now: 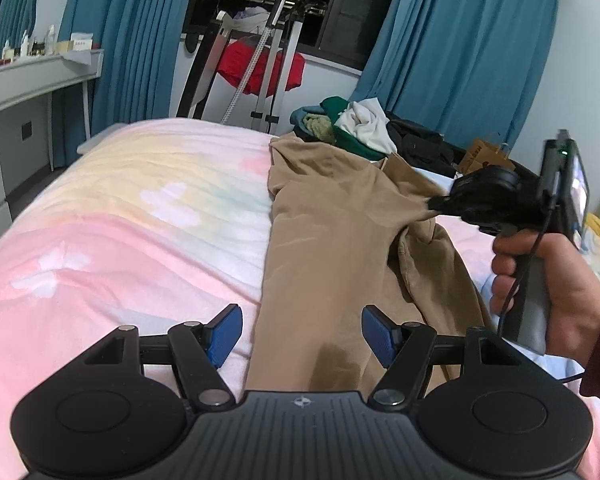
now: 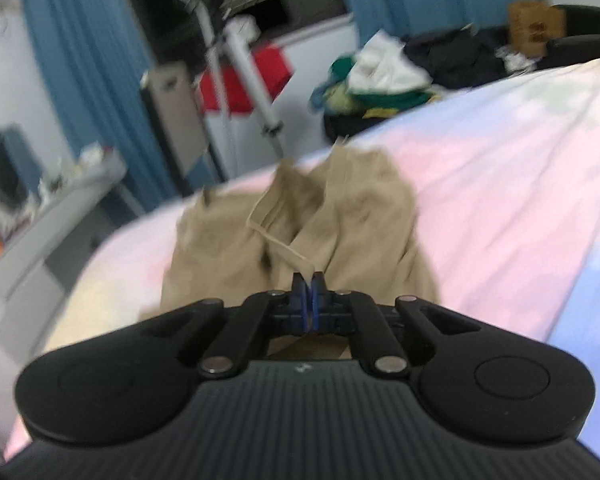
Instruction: Fold clothes
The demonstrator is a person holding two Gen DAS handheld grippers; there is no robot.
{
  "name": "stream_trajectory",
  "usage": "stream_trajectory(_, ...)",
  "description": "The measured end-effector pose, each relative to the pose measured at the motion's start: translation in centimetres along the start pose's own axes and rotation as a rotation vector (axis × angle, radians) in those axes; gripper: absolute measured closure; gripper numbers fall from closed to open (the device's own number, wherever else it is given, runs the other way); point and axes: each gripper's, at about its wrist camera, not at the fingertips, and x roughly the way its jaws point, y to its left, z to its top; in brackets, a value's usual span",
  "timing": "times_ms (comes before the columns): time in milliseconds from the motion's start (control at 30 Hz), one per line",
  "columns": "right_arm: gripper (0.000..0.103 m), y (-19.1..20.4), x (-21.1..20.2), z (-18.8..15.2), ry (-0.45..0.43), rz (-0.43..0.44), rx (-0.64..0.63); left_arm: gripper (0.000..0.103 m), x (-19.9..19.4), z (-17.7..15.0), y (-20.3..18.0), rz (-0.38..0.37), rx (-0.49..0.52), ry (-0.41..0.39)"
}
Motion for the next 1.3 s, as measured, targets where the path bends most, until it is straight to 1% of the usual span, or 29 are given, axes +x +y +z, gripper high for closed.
stream_trajectory(33,0.098,-0.6,-0.2,0.1,-0.007,-0.013,0.027,0.035,0.0,-0.1,-0.1,-0.009,0.001,0.005)
stream_trajectory(133,0.098,-2.0,0.8,-0.9,0.044,-0.052,0.029,0.035,0.2,-0.4,-0.4,-0.016,0.022,0.011)
stream_trajectory(200,0.097,-2.4,1.3,-1.7,0.071,-0.056,0.026,0.035,0.4,-0.5,-0.6,-0.012,0.035,0.016)
stream_trajectory(300,0.094,-2.5,0.3,-1.5,0.066,-0.05,0.043,0.035,0.5,-0.6,-0.7,-0.019,0.047,0.016)
stream_trajectory(367,0.093,-2.0,-1.2,-1.0,0.062,-0.051,0.032,0.035,0.4,-0.5,-0.8,-0.017,0.06,0.012)
stream_trajectory(433,0.093,-1.3,-3.8,-0.8,0.049,-0.032,0.004,0.035,0.3,-0.5,-1.0,-0.02,0.065,0.01)
stream_trajectory(533,0.093,-0.7,-9.1,-1.5,0.047,-0.01,-0.039,0.034,-0.2,-0.5,-1.2,-0.026,0.066,0.004)
stream_trajectory(633,0.093,-0.3,-15.0,-3.4,0.047,0.016,-0.081,0.034,-1.1,-1.0,-1.5,-0.033,0.054,0.007)
stream_trajectory(667,0.093,-0.3,-16.9,-4.2,0.047,0.021,-0.094,0.034,-1.5,-1.2,-1.9,-0.037,0.069,0.003)
stream_trajectory(800,0.093,-1.0,-23.1,-7.2,0.034,0.035,-0.094,0.032,-2.6,-1.7,-3.1,-0.013,0.128,-0.025)
stream_trajectory(867,0.093,-1.6,-24.6,-8.3,0.024,0.047,-0.086,0.032,-2.9,-1.8,-3.0,-0.016,0.117,-0.021)
stream_trajectory(933,0.093,-2.3,-26.0,-9.3,0.014,0.059,-0.078,0.032,-3.2,-1.7,-2.5,-0.017,0.083,-0.006)
stream_trajectory(1000,0.092,-3.1,-26.4,-9.6,0.026,0.079,-0.04,0.031,-3.3,-1.6,-1.9,-0.012,0.062,0.013)
stream_trajectory(1067,0.092,-3.4,-26.4,-9.4,0.029,0.1,-0.031,0.031,-3.4,-1.3,-1.3,0.006,0.056,0.046)
stream_trajectory(1133,0.077,-3.9,-26.7,-9.2,0.029,0.128,-0.002,0.031,-3.8,-1.0,-0.7,0.03,0.069,0.079)
stream_trajectory(1167,0.057,-4.3,-26.8,-9.2,0.032,0.149,0.017,0.03,-4.1,-0.8,-0.3,0.032,0.074,0.094)
stream_trajectory(1200,0.041,-4.6,-27.0,-9.3,0.031,0.163,0.027,0.029,-4.4,-0.6,0.1,0.029,0.073,0.116)
stream_trajectory(1233,0.037,-4.8,-27.1,-9.4,0.029,0.175,0.035,0.029,-4.6,-0.4,0.5,0.025,0.073,0.145)
stream_trajectory(1300,0.036,-5.3,-27.2,-9.4,0.032,0.169,0.048,0.029,-5.2,-0.1,1.4,0.028,0.082,0.186)
